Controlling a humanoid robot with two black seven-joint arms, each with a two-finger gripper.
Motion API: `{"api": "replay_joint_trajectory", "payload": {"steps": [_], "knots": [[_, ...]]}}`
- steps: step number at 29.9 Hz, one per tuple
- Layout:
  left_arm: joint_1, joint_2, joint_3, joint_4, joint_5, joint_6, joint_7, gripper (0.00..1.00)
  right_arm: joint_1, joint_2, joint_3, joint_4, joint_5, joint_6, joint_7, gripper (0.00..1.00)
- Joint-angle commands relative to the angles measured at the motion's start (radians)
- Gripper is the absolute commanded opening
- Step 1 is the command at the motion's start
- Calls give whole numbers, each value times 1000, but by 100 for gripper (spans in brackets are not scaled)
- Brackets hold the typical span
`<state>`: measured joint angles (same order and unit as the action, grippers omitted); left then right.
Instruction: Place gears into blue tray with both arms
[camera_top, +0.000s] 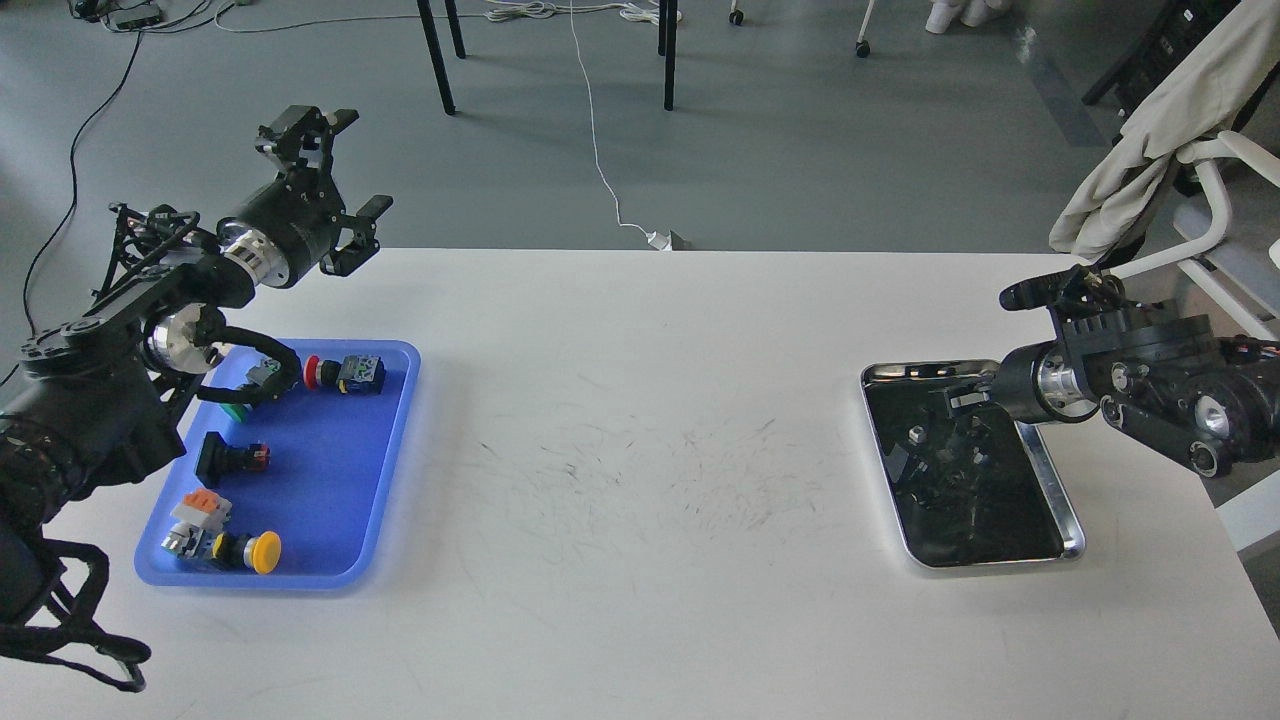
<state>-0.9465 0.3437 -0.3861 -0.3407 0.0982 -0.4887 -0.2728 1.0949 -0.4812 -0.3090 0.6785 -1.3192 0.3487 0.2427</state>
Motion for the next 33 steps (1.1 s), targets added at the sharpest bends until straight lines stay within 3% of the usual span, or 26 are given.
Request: {"api": "replay_joint_trajectory", "payload": {"steps": [1,14,33], "knots": [[0,0,0,0,0,0,0,99,0,3,-2,3,0,3,1,34],[0,-2,0,0,0,0,0,99,5,1,-2,13,0,20,1,3],[2,0,3,0,5,0,1,99,161,-25,19,121,21,55,1,1]]}}
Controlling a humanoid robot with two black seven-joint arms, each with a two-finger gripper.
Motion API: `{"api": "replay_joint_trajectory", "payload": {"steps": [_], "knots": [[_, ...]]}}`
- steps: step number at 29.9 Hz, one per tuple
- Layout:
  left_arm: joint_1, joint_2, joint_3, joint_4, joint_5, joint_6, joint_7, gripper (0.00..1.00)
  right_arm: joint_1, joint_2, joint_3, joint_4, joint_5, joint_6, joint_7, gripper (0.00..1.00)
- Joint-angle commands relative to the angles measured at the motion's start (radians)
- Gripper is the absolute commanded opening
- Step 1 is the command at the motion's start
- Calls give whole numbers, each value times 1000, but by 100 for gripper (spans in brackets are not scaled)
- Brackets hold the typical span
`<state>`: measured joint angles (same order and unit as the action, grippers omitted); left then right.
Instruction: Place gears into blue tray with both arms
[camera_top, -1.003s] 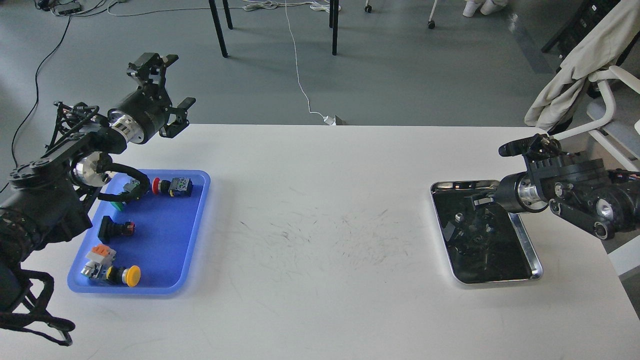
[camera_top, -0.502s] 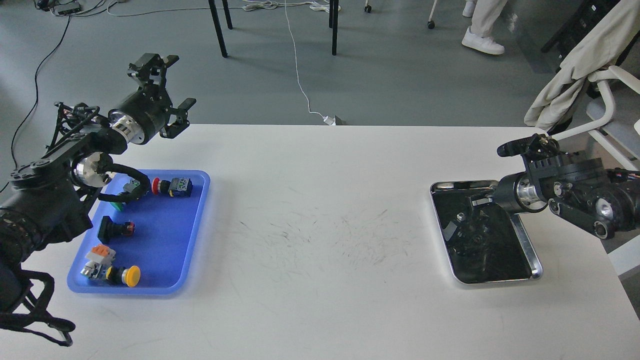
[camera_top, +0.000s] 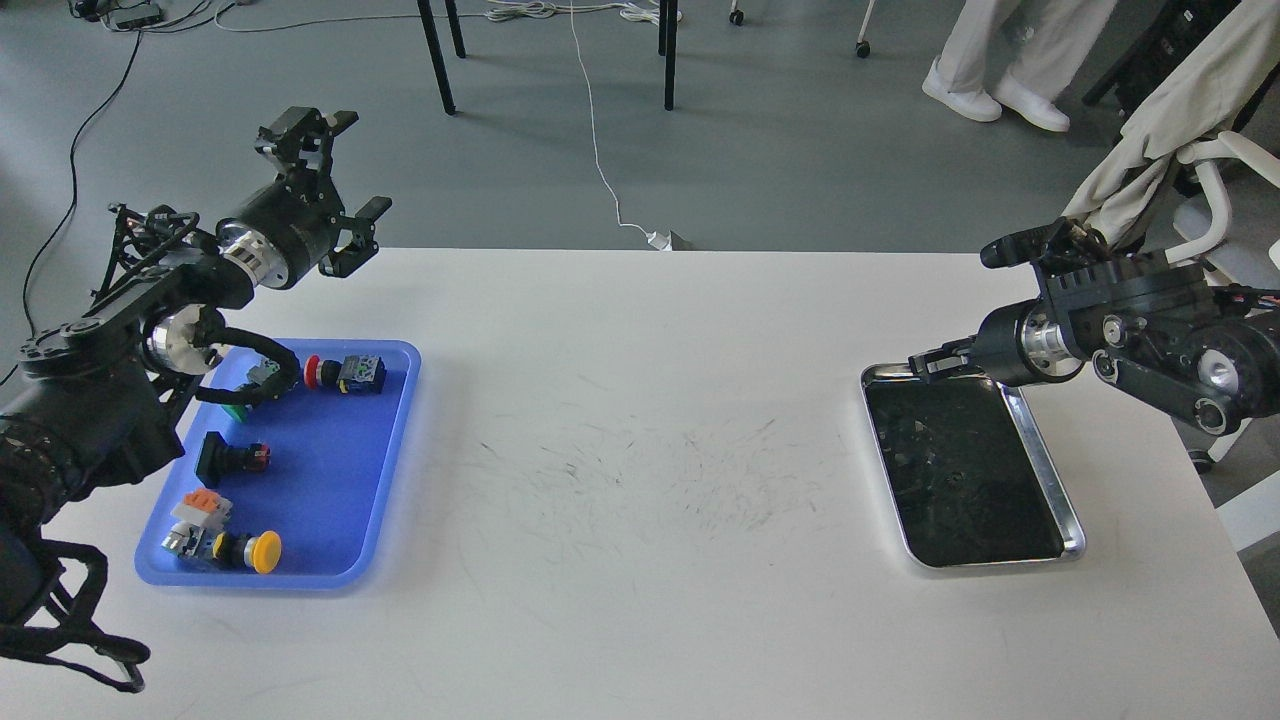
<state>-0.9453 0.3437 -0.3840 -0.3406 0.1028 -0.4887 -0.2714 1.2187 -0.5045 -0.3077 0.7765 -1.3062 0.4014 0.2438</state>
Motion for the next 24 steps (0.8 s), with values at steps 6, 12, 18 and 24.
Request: {"api": "replay_joint_trajectory", "payload": {"steps": [6,12,18,24], "knots": [[-1,4,0,0,0,0,0,99,99,44,21,35,39,-9,-1,1],[-1,52,2,-1,3,0,1,99,127,121,81,35,87,-35,-1,1],[-3,66,2,-3,3,0,3,99,145,237,82,44,88,-90,3,1],[-3,81,2,-3,5,0,1,99,151,386,76,46,82,-179,11,1]]}}
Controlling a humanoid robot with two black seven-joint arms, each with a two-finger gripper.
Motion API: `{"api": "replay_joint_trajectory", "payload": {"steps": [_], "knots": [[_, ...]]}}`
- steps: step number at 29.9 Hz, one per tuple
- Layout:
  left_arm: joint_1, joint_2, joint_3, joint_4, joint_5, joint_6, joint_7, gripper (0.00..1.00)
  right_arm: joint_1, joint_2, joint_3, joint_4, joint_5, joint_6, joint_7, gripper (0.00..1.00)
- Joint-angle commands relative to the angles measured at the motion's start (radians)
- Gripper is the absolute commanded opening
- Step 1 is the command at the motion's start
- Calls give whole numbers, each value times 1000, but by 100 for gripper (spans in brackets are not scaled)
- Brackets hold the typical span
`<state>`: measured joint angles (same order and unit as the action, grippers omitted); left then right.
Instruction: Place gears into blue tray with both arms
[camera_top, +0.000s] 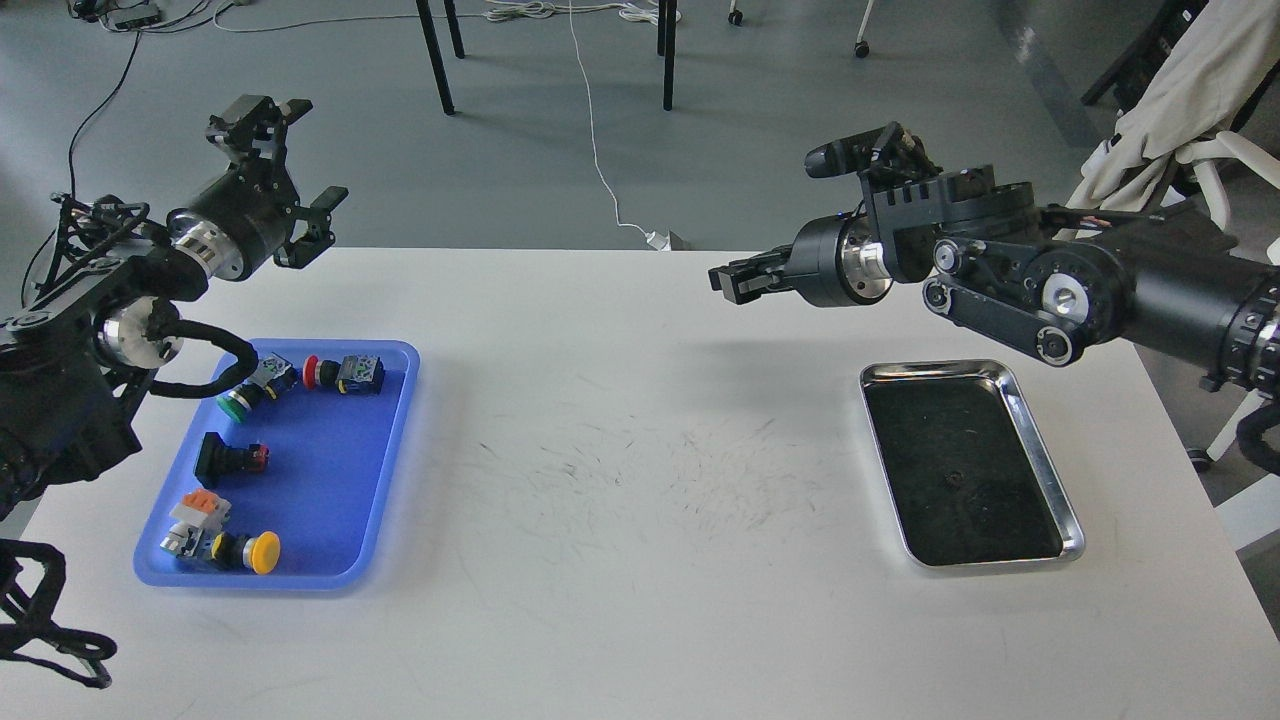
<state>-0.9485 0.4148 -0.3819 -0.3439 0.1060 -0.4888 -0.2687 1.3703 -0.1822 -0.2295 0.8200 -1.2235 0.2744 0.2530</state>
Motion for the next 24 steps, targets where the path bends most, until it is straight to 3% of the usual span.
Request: {"api": "replay_joint_trajectory", "payload": {"steps": [1,6,19,24], "knots": [[0,13,0,0,1,0,-1,99,0,79,-4,1,-1,-63,3,1],[0,21,0,-1,1,0,0,99,-11,181,-25,-4,-13,-118,8,1],[-1,27,0,-1,1,0,-1,99,-33,182,-146,-91,-195,-271,6,1],[-1,45,0,-1,0,0,-1,99,-59,182,-214,-119,-261,-386,8,1]]}}
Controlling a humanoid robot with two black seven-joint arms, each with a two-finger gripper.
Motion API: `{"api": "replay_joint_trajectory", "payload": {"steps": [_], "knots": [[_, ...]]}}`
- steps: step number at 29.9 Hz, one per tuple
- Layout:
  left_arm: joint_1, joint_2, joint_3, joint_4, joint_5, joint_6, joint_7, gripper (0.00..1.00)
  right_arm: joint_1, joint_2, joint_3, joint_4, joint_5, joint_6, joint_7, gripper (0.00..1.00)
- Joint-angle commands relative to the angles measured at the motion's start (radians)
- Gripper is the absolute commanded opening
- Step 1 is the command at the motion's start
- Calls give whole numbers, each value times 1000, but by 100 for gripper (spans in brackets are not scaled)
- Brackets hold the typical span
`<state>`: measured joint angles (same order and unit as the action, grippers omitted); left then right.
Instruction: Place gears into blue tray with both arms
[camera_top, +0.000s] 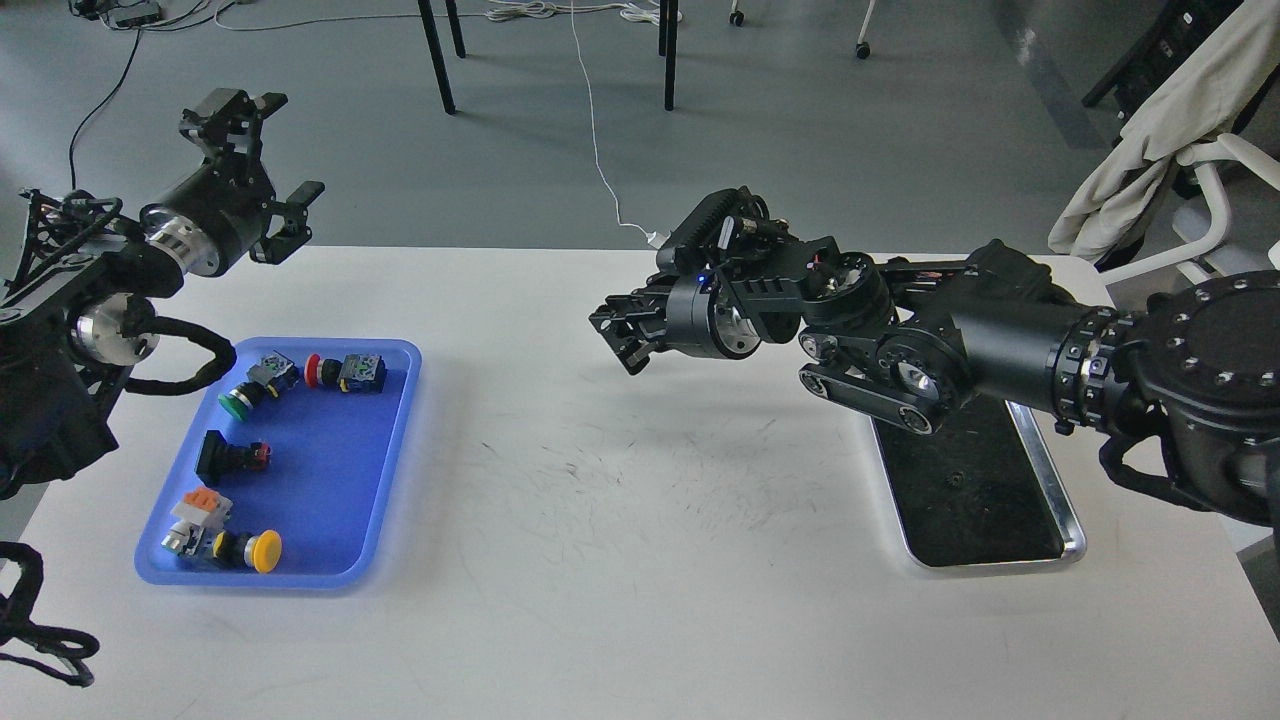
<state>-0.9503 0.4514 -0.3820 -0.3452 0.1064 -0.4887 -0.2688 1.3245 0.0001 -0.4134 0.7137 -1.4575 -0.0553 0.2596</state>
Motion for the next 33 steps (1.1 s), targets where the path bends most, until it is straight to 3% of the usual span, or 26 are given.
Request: {"api": "replay_joint_trajectory", "payload": {"steps": [1,13,16,20,33], "knots": [[1,10,0,-3,-1,0,-1,99,-28,0,-15,-10,-21,-81,1,1],[1,19,0,-6,-1,0,-1,99,-220,0,31,-76,-35,-270,21,1],[1,19,0,-8,1,0,-1,99,-217,0,30,-44,-40,-270,27,1],[1,26,0,-8,1,0,-1,99,-200,0,30,4,-40,-270,81,1],[1,39,0,-9,-1,0,-1,99,-172,0,21,111,-147,-285,142,1]]}}
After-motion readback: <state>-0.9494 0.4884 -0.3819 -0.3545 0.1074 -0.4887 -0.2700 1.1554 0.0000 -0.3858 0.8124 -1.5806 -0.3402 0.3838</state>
